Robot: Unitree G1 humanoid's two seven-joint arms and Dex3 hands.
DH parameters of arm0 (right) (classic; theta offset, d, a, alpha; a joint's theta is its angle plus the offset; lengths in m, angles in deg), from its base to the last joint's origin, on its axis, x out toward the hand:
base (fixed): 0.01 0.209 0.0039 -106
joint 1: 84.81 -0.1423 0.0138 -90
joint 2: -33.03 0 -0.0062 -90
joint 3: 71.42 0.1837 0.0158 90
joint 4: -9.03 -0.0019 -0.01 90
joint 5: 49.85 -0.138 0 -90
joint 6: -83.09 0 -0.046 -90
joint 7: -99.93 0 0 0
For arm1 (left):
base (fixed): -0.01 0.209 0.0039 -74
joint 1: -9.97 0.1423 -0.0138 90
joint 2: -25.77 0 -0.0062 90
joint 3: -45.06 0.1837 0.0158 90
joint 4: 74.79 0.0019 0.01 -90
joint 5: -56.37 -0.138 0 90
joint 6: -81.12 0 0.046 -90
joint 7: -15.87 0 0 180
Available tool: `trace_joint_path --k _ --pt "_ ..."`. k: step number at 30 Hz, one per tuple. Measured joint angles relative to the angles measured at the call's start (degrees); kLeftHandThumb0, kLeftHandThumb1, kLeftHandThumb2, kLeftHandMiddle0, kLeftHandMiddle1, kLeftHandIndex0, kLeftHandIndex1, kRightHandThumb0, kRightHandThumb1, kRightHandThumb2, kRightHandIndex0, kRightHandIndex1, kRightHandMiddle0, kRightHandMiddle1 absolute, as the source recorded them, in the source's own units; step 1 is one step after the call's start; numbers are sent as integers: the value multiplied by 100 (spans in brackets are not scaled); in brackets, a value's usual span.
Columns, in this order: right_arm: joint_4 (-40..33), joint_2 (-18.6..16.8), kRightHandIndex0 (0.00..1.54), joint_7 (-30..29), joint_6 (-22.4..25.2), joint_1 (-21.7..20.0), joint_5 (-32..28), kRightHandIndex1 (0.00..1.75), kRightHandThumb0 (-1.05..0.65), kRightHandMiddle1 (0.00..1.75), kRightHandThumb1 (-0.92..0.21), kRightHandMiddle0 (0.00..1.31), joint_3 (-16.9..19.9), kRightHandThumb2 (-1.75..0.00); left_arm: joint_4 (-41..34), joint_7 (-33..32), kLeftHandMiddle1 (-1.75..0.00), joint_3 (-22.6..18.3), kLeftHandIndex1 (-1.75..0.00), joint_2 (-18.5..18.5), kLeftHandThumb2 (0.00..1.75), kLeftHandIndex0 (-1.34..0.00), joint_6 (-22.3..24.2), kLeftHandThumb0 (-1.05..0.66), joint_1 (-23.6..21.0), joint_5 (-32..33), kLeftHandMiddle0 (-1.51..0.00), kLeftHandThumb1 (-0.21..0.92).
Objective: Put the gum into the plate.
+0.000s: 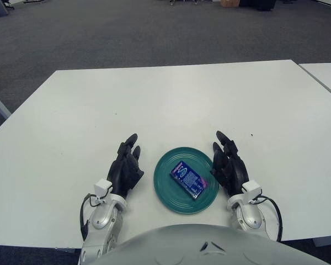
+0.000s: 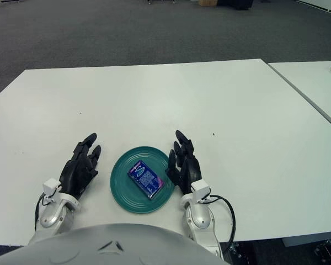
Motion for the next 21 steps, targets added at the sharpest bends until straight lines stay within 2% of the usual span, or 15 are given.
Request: trace_joint_path --k 8,21 --pt "-1 27 21 74 -1 0 -89 0 -87 45 -92 0 76 -82 -83 -109 0 141 -46 31 107 0 -79 -105 219 -111 -12 92" --pt "-5 33 20 206 -1 8 -188 0 -85 47 -92 0 124 -83 153 -109 -3 302 -55 92 104 0 -366 -105 225 -67 -21 92"
